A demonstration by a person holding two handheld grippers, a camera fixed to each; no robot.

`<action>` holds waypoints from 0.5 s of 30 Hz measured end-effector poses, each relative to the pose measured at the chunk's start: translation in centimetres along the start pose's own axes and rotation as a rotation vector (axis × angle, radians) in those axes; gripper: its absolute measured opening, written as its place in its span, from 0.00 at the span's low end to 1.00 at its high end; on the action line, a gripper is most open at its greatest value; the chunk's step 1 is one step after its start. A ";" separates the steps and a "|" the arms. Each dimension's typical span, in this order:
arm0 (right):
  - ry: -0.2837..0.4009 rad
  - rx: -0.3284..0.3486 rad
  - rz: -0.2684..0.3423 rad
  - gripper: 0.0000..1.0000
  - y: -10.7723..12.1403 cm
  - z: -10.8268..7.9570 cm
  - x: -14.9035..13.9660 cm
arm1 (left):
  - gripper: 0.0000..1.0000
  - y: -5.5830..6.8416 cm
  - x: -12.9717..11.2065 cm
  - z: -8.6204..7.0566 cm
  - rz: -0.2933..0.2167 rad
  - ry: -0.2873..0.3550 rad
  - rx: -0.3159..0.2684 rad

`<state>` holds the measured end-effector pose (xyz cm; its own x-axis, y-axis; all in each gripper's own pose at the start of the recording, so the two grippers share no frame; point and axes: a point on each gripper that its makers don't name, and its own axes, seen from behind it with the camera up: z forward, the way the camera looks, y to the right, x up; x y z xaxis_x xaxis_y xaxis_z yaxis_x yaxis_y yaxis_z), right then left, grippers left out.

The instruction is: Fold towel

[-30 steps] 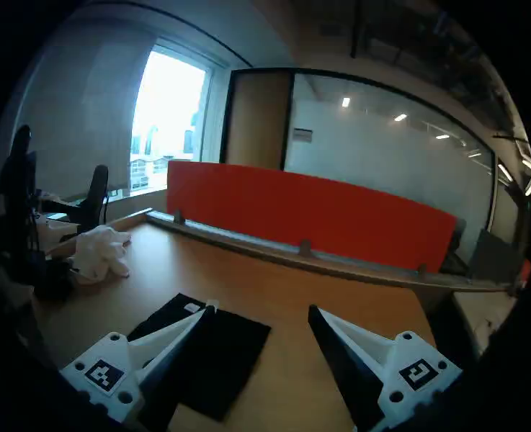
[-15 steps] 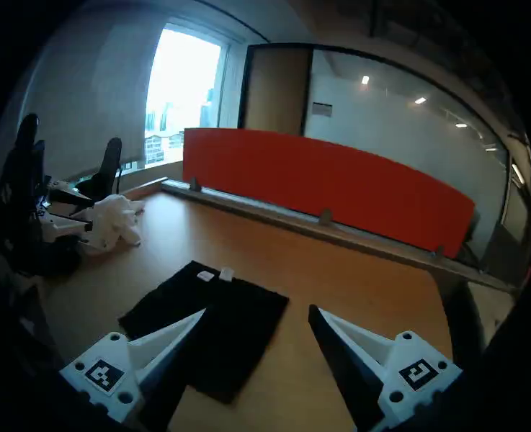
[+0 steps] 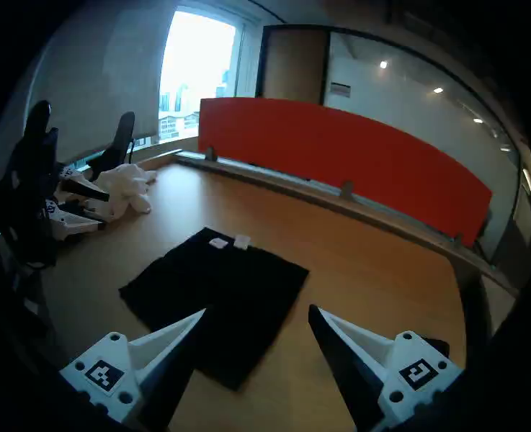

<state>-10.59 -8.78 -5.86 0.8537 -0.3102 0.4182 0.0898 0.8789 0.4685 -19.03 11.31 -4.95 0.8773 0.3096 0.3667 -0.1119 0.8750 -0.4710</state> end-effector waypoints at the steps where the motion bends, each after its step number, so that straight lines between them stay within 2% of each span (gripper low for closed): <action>1: -0.006 0.003 -0.001 1.00 -0.1 0.2 -0.4 | 0.96 0.2 -0.4 0.2 0.001 -0.009 -0.004; 15: -0.094 0.046 -0.023 1.00 -1.7 3.0 -5.6 | 0.96 2.2 -5.9 2.9 0.021 -0.117 -0.054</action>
<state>-17.04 -9.60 -6.67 0.7995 -0.3649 0.4772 0.0834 0.8541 0.5134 -25.78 12.48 -5.83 0.8140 0.3722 0.4460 -0.1018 0.8473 -0.5212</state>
